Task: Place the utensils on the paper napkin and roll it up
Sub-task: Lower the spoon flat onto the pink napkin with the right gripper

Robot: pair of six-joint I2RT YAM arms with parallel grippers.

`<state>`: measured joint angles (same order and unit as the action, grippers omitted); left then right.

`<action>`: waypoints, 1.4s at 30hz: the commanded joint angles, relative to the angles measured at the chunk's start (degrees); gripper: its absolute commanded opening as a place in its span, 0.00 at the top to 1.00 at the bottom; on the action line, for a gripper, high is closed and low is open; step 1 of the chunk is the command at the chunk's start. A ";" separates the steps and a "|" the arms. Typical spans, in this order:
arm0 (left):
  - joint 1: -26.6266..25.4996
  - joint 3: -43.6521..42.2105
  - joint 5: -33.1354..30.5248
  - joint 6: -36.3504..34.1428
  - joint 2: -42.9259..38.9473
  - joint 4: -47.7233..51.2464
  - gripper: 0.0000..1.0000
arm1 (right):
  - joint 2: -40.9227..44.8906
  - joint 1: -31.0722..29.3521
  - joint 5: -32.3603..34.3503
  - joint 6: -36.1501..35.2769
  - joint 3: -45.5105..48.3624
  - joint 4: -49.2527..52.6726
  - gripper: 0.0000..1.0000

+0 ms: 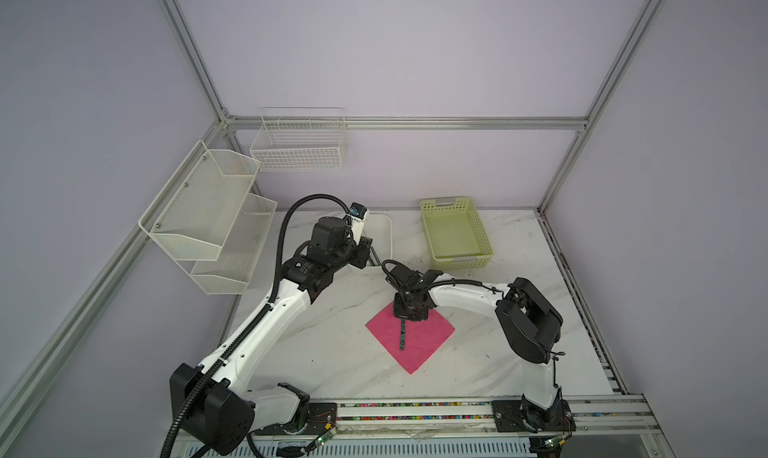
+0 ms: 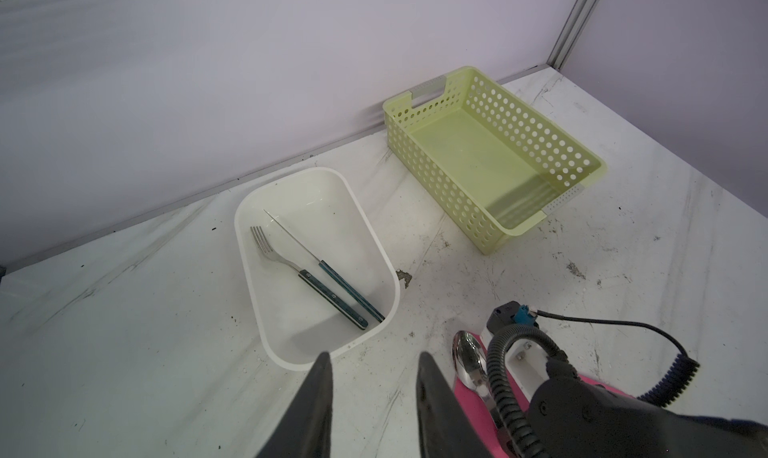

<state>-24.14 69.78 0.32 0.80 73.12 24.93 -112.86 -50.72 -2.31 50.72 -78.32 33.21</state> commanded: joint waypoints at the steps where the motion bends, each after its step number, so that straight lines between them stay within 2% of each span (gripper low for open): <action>1: -0.29 -1.66 -0.36 -1.32 -1.91 -1.25 0.66 | 0.35 0.46 1.72 0.41 -1.53 0.96 0.86; 42: -0.79 -1.69 -0.84 -1.62 -1.90 -1.12 0.66 | -2.37 0.51 1.61 -2.13 -3.58 3.75 0.85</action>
<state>-24.56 69.78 -0.30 0.73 73.12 24.93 -114.37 -50.39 -1.23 48.82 -81.14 35.79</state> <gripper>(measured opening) 0.336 0.148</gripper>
